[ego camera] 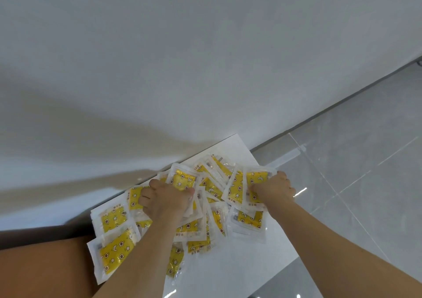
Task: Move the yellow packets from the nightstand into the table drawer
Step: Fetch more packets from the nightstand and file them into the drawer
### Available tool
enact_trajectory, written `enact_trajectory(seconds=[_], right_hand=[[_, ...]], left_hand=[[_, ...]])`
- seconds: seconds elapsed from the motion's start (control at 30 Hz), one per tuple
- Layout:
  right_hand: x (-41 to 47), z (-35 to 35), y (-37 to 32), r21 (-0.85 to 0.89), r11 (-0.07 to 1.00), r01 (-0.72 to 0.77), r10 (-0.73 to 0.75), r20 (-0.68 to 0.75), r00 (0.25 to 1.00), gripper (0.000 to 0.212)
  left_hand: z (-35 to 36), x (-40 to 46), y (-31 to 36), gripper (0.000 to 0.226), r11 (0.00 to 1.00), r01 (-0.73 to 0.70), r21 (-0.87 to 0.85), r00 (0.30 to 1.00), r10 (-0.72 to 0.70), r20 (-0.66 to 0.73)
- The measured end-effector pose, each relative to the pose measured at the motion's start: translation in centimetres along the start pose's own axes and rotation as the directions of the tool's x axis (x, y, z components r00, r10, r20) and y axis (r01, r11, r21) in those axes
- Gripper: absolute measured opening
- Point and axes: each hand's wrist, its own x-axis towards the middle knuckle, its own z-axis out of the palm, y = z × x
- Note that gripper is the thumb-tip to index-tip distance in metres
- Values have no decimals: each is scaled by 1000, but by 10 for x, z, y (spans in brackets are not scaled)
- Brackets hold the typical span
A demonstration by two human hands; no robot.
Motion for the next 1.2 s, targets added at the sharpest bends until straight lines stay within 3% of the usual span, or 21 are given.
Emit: enact_trajectory(seconds=[0.1, 0.2, 0.3, 0.47, 0.6, 0.7, 0.93, 1.2], right_hand=[[-3, -7, 4, 347, 938, -6, -26, 88, 996, 37], [-11, -9, 6, 446, 892, -75, -20, 204, 979, 14], [-13, -2, 2, 462, 873, -158, 16, 296, 955, 25], [-10, 5, -18, 389, 911, -133, 26, 267, 963, 25], [-7, 19, -32, 185, 979, -81, 45, 192, 980, 44], [-2, 25, -38, 6, 998, -59, 58, 130, 990, 43], [2, 27, -29, 14, 995, -97, 97, 2, 995, 43], [11, 25, -27, -1, 994, -109, 109, 66, 992, 42]], left_hand=[[0, -2, 1, 108, 1000, -2, 14, 1000, 2, -17], [-1, 0, 2, 109, 1000, 3, 19, 1000, -3, -4], [-2, 2, 2, 109, 1000, 19, -8, 1000, -19, 3], [-1, 2, 1, 111, 998, 39, -48, 999, -38, 17], [0, 2, 0, 115, 997, 43, -66, 999, -42, 10], [0, 1, 0, 115, 996, 39, -77, 999, -38, 9], [-3, 4, -1, 117, 996, 65, -59, 997, -62, 48], [-2, 8, -5, 109, 997, 8, -81, 999, -4, 42]])
